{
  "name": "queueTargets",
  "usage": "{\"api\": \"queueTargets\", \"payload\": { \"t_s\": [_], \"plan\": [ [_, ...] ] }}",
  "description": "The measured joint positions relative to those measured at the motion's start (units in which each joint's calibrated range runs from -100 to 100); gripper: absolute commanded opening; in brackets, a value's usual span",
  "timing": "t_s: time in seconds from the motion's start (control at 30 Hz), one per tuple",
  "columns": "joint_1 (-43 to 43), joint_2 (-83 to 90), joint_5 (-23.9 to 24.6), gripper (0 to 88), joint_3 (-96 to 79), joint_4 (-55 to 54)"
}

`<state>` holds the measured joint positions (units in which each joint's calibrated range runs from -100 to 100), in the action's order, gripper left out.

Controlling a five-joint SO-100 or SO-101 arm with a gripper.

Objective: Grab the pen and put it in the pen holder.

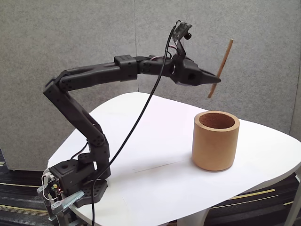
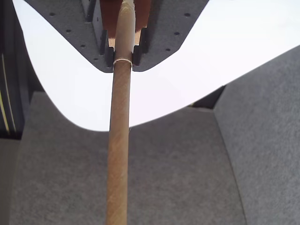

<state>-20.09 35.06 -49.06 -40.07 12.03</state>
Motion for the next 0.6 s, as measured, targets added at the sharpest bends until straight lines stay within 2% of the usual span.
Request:
{"api": "queueTargets", "payload": {
  "t_s": [0.3, 0.6],
  "plan": [
    [-0.81, 0.08, -0.05, 0.6, -15.25, -14.58],
    [-5.66, 0.08, -2.0, 0.6, -19.58, -27.2]
  ]
}}
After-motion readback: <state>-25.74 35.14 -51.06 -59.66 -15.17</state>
